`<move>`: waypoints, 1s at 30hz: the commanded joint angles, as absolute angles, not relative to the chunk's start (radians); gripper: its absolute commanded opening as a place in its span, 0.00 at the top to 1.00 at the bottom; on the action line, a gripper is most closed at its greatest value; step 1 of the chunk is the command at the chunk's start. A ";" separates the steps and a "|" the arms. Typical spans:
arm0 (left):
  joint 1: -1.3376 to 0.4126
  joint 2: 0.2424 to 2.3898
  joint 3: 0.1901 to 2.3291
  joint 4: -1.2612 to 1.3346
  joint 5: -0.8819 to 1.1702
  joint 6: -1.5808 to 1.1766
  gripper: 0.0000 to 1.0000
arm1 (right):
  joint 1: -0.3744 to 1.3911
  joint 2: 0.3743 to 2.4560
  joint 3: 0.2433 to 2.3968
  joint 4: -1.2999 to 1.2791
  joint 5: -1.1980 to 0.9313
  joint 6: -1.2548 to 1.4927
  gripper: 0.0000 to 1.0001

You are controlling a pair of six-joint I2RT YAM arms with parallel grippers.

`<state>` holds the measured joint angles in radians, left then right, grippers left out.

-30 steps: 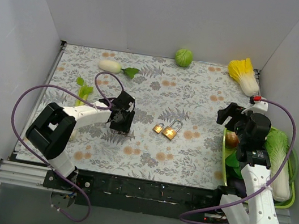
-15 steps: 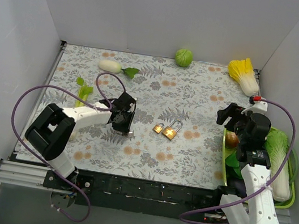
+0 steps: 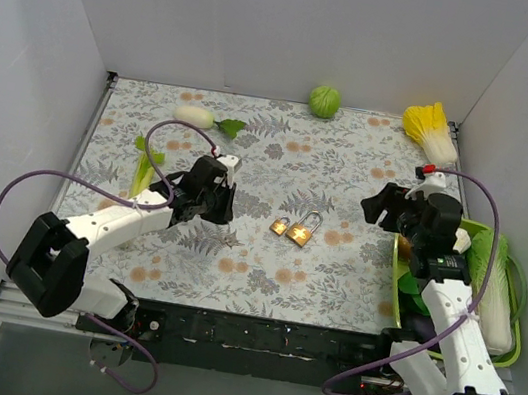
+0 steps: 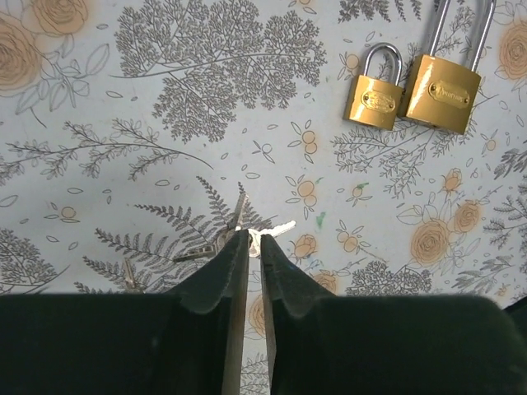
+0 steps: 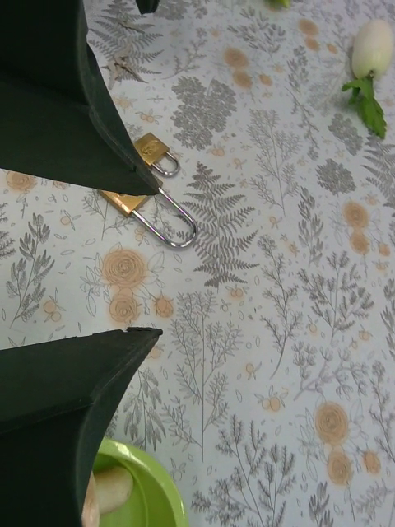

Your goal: Unlock with the key

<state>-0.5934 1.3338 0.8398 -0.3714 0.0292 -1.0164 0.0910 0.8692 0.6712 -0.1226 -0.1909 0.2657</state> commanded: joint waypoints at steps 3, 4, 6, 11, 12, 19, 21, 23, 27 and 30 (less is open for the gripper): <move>-0.600 1.361 0.815 -0.377 0.204 -0.897 0.75 | 0.210 0.910 0.680 -0.064 -0.216 0.229 0.28; -0.603 1.364 0.815 -0.364 0.219 -0.888 0.71 | 0.222 0.919 0.680 -0.057 -0.218 0.229 0.28; -0.604 1.388 0.828 -0.368 0.186 -0.876 0.65 | 0.248 0.926 0.678 -0.048 -0.225 0.227 0.28; -0.604 1.419 0.838 -0.382 0.152 -0.873 0.62 | 0.265 0.934 0.676 -0.032 -0.230 0.227 0.28; -0.604 1.423 0.838 -0.382 0.144 -0.871 0.61 | 0.265 0.934 0.673 -0.032 -0.230 0.226 0.28; -0.604 1.502 0.861 -0.400 0.127 -0.859 0.54 | 0.267 0.928 0.657 -0.032 -0.232 0.215 0.28; -0.604 1.508 0.865 -0.400 0.120 -0.859 0.53 | 0.267 0.928 0.655 -0.035 -0.229 0.213 0.28; -0.604 1.514 0.867 -0.400 0.121 -0.856 0.52 | 0.267 0.927 0.647 -0.032 -0.227 0.213 0.28; -0.604 1.539 0.873 -0.400 0.129 -0.850 0.51 | 0.268 0.933 0.643 -0.031 -0.225 0.213 0.28; -0.604 1.555 0.877 -0.403 0.129 -0.848 0.53 | 0.267 0.937 0.641 -0.028 -0.227 0.212 0.28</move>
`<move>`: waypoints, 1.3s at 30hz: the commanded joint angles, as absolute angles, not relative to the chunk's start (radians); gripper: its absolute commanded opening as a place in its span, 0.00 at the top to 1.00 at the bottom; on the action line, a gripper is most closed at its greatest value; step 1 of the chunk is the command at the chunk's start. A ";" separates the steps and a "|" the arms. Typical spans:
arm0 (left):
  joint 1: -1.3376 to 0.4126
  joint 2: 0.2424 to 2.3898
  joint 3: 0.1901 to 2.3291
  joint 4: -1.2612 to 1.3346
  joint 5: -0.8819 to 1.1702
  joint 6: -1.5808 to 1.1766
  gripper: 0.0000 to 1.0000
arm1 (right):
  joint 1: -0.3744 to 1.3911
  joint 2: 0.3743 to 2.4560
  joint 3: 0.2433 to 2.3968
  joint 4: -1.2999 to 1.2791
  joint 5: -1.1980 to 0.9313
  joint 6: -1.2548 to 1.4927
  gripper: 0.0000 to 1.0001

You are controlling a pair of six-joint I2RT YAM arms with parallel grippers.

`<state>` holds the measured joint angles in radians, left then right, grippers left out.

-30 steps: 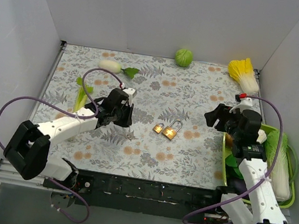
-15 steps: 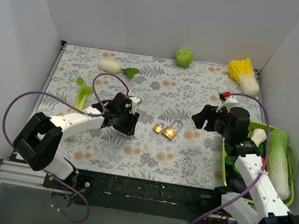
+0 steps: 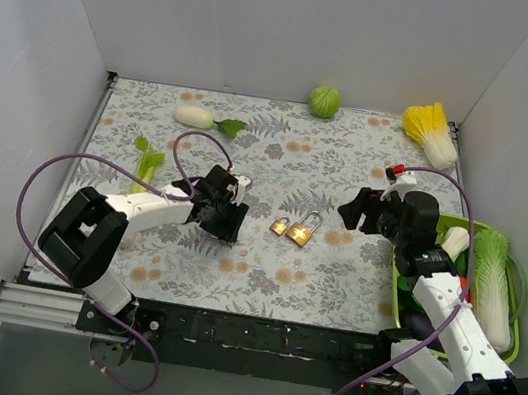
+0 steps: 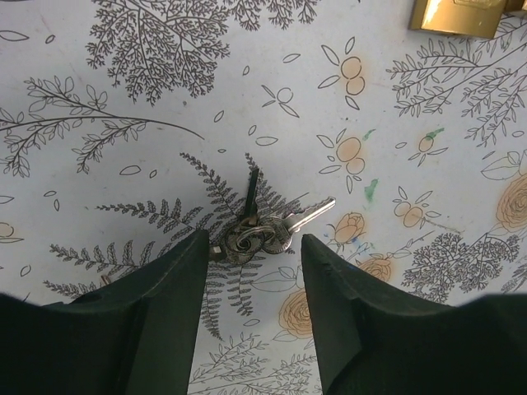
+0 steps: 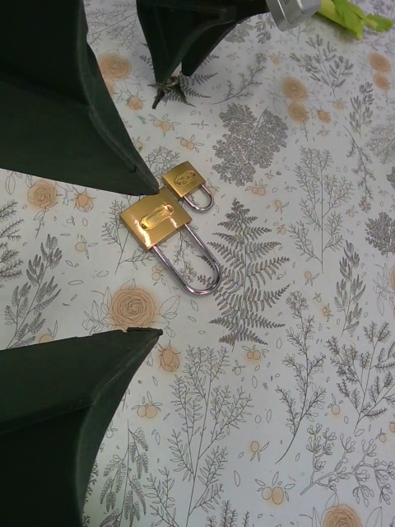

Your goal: Unlock with the key

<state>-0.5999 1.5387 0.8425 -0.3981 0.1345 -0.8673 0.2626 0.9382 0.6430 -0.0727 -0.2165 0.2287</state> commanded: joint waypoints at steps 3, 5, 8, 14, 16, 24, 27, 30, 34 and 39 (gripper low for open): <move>-0.607 1.560 0.879 -0.403 0.127 -0.848 0.57 | 0.267 0.937 0.641 -0.029 -0.224 0.212 0.28; -0.607 1.559 0.877 -0.403 0.126 -0.850 0.60 | 0.267 0.937 0.641 -0.029 -0.222 0.210 0.28; -0.611 1.558 0.877 -0.403 0.123 -0.851 0.67 | 0.268 0.937 0.641 -0.031 -0.219 0.209 0.28; -0.635 1.562 0.879 -0.403 0.120 -0.845 0.80 | 0.267 0.946 0.643 -0.031 -0.218 0.210 0.28; -0.640 1.557 0.877 -0.405 0.112 -0.847 0.83 | 0.268 0.948 0.644 -0.031 -0.218 0.215 0.28; -0.660 1.566 0.879 -0.403 0.155 -0.831 0.92 | 0.268 0.954 0.644 -0.034 -0.218 0.218 0.28; -0.666 1.575 0.882 -0.402 0.186 -0.830 0.94 | 0.268 0.957 0.641 -0.032 -0.222 0.219 0.28; -0.667 1.574 0.879 -0.394 0.228 -0.833 1.00 | 0.268 0.959 0.635 -0.031 -0.222 0.219 0.28; -0.669 1.552 0.864 -0.373 0.271 -0.845 1.00 | 0.268 0.960 0.630 -0.029 -0.221 0.219 0.28; -0.669 1.482 0.827 -0.316 0.259 -0.880 1.00 | 0.278 0.963 0.627 -0.038 -0.194 0.215 0.29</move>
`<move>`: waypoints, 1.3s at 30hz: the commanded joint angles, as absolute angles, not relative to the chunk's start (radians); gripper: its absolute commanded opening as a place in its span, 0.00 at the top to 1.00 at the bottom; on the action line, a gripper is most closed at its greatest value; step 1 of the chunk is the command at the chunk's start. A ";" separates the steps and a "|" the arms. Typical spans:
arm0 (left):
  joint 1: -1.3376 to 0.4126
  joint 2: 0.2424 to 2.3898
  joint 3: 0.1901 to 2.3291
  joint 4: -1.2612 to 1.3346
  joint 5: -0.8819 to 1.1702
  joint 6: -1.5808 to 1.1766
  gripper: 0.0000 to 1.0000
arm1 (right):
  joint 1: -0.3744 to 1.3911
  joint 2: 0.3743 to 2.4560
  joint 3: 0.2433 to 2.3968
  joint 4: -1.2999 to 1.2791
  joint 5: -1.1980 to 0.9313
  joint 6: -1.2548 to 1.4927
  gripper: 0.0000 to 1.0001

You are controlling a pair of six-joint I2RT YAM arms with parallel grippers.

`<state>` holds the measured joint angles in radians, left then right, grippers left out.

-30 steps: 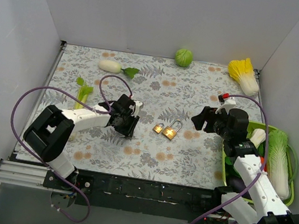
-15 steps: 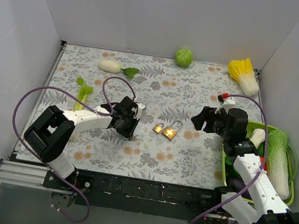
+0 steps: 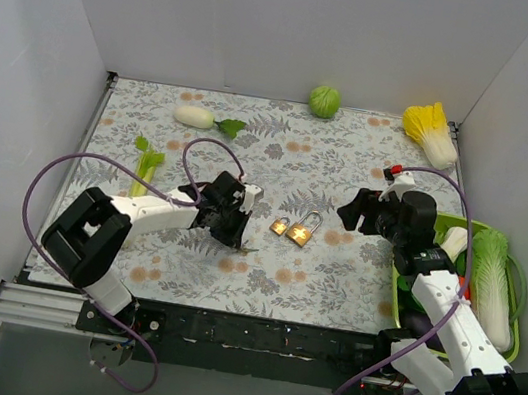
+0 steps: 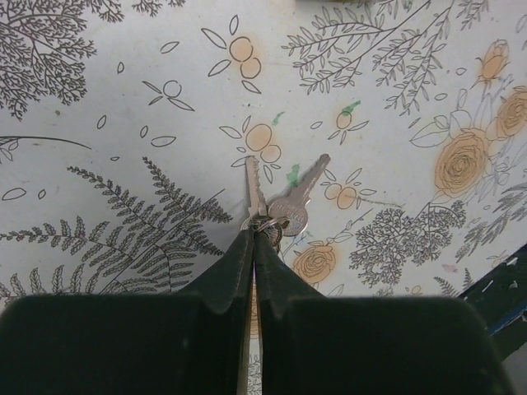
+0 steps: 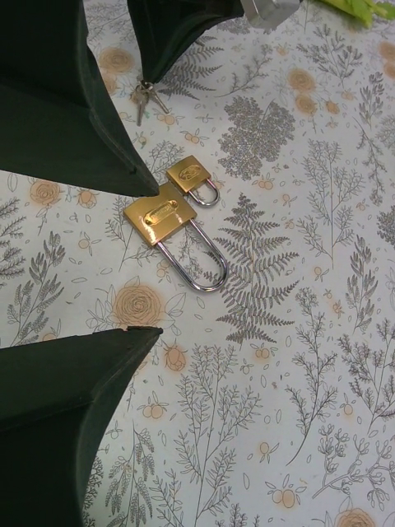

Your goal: Unlock with the key

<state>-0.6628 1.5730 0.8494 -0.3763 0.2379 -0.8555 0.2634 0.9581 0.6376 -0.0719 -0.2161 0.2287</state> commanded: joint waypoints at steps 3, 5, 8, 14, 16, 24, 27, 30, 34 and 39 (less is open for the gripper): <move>-0.667 1.404 0.781 -0.255 0.271 -0.914 1.00 | 0.322 0.974 0.641 -0.054 -0.172 0.204 0.30; -0.667 1.359 0.761 -0.236 0.271 -0.926 1.00 | 0.340 0.980 0.644 -0.046 -0.186 0.218 0.30; -0.667 1.321 0.749 -0.206 0.276 -0.942 1.00 | 0.385 0.992 0.606 0.039 -0.261 0.259 0.29; -0.664 1.259 0.745 -0.160 0.388 -0.991 1.00 | 0.474 1.038 0.551 0.247 -0.556 0.276 0.27; -0.661 1.258 0.770 -0.181 0.408 -1.053 1.00 | 0.512 1.049 0.561 0.253 -0.571 0.270 0.27; -0.650 1.206 0.799 -0.146 0.502 -1.276 1.00 | 0.632 1.072 0.540 0.362 -0.624 0.268 0.26; -0.644 1.190 0.805 -0.147 0.502 -1.334 1.00 | 0.672 1.095 0.535 0.361 -0.618 0.255 0.26; -0.643 1.178 0.805 -0.134 0.528 -1.371 1.00 | 0.698 1.107 0.529 0.370 -0.588 0.241 0.26; -0.640 1.175 0.810 -0.133 0.561 -1.399 1.00 | 0.713 1.130 0.532 0.403 -0.584 0.236 0.26; -0.635 1.158 0.807 -0.132 0.580 -1.425 1.00 | 0.730 1.134 0.525 0.452 -0.548 0.239 0.26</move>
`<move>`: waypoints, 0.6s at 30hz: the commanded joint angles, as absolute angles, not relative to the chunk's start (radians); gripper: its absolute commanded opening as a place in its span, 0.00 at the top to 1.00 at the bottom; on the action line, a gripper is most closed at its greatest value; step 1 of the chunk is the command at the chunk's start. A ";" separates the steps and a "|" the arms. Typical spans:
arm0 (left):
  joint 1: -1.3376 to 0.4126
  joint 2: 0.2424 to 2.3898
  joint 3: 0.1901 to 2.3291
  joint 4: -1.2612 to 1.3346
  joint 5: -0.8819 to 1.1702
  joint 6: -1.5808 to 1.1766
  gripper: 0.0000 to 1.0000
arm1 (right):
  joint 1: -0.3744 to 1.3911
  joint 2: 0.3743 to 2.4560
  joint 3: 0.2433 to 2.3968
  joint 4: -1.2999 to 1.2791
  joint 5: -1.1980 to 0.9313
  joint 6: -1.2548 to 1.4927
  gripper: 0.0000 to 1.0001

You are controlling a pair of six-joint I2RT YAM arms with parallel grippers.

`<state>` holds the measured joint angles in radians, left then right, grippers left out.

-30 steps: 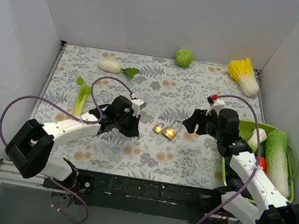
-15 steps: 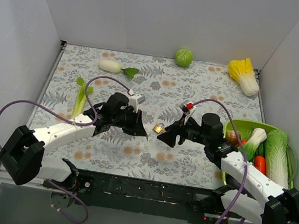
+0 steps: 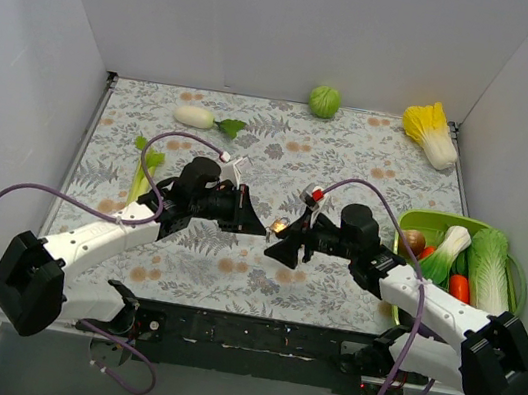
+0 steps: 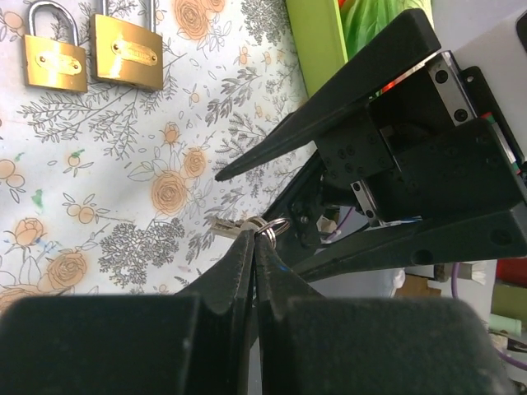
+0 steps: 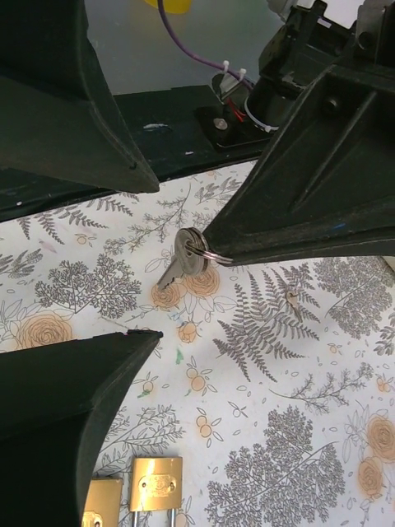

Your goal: Unlock with the key

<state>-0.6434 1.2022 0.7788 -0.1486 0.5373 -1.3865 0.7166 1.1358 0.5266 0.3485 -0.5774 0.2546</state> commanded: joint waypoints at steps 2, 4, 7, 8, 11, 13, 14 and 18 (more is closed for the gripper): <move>-0.634 1.154 0.810 -0.140 0.580 -1.428 1.00 | 0.732 1.135 0.523 0.459 -0.526 0.230 0.26; -0.634 1.149 0.810 -0.140 0.586 -1.436 1.00 | 0.735 1.135 0.520 0.463 -0.517 0.224 0.26; -0.630 1.138 0.805 -0.138 0.592 -1.446 1.00 | 0.735 1.137 0.518 0.479 -0.515 0.219 0.27; -0.630 1.135 0.804 -0.137 0.592 -1.450 1.00 | 0.738 1.141 0.518 0.480 -0.521 0.218 0.28; -0.629 1.129 0.802 -0.132 0.592 -1.462 1.00 | 0.742 1.144 0.519 0.495 -0.535 0.218 0.33; -0.627 1.127 0.799 -0.127 0.598 -1.466 1.00 | 0.742 1.143 0.512 0.517 -0.538 0.222 0.37; -0.629 1.129 0.793 -0.121 0.600 -1.473 1.00 | 0.745 1.141 0.511 0.523 -0.537 0.222 0.39; -0.626 1.121 0.785 -0.118 0.603 -1.479 1.00 | 0.746 1.144 0.515 0.528 -0.537 0.224 0.51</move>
